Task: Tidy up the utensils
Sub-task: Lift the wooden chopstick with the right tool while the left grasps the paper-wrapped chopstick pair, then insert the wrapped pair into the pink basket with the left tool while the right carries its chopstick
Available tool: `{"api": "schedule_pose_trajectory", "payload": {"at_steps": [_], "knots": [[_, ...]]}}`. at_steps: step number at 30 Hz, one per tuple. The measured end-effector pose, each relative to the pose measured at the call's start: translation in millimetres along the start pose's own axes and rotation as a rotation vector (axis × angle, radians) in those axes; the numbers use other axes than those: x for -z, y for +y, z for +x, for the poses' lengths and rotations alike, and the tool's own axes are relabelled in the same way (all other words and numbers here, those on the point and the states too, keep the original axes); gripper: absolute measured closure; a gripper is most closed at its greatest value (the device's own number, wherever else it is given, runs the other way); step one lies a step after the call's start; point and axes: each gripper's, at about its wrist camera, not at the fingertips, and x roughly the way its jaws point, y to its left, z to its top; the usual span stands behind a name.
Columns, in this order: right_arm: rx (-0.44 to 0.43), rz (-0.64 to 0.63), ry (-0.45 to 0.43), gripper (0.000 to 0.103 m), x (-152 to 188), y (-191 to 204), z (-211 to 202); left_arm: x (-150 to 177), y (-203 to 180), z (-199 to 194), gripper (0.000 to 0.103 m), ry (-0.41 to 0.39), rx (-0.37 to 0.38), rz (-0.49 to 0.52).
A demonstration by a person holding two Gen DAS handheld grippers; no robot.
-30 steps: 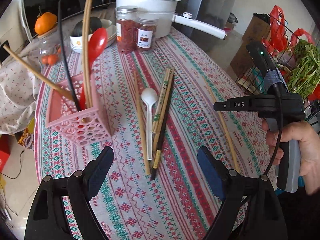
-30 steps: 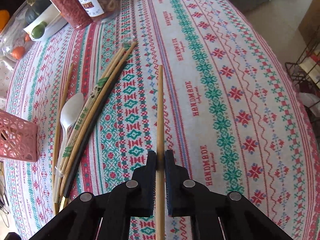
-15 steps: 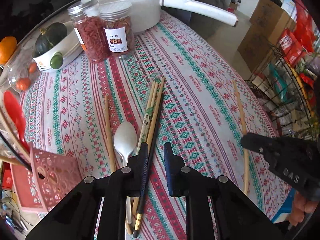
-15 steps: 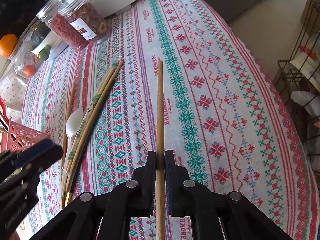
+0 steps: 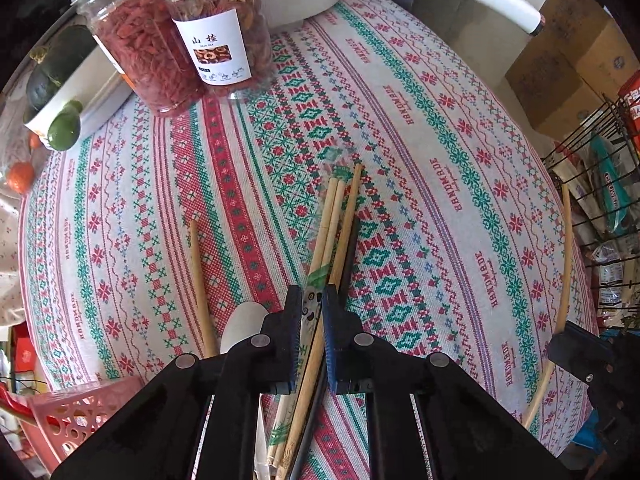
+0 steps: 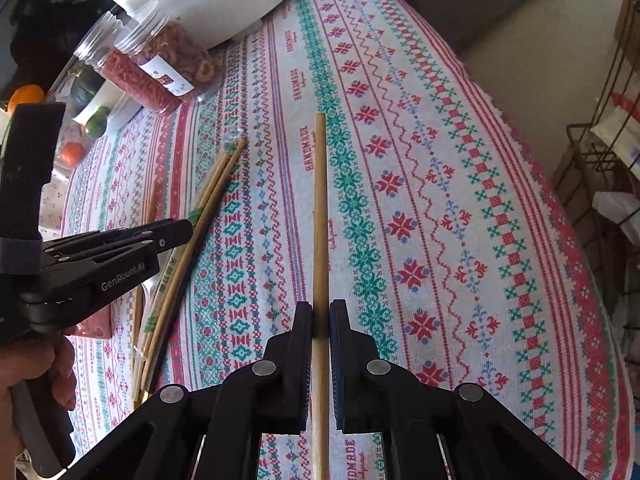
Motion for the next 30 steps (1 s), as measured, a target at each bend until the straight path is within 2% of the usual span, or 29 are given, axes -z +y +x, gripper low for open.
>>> {"api": "schedule_pose_trajectory", "payload": {"at_steps": [4, 10, 12, 15, 21, 24, 30], "knots": [[-0.005, 0.008, 0.001, 0.097, -2, -3, 1, -11, 1, 12, 0.091, 0.069, -0.028, 0.011], [-0.004, -0.001, 0.008, 0.097, -2, 1, 4, -27, -4, 18, 0.091, 0.11, -0.058, 0.046], [0.001, -0.007, 0.011, 0.097, -2, 3, 5, -26, -3, 17, 0.092, 0.1, -0.065, 0.039], [0.0, -0.009, 0.007, 0.097, -2, 6, 5, -18, -14, 4, 0.092, 0.013, -0.055, 0.048], [-0.01, -0.028, -0.024, 0.097, 2, 15, -5, 22, -12, -45, 0.092, -0.138, -0.009, 0.08], [-0.022, -0.037, -0.048, 0.097, 6, 22, -14, 45, -2, -77, 0.096, -0.22, 0.02, 0.084], [-0.04, -0.062, -0.112, 0.097, 18, 39, -38, 101, 19, -127, 0.097, -0.383, 0.097, 0.041]]}}
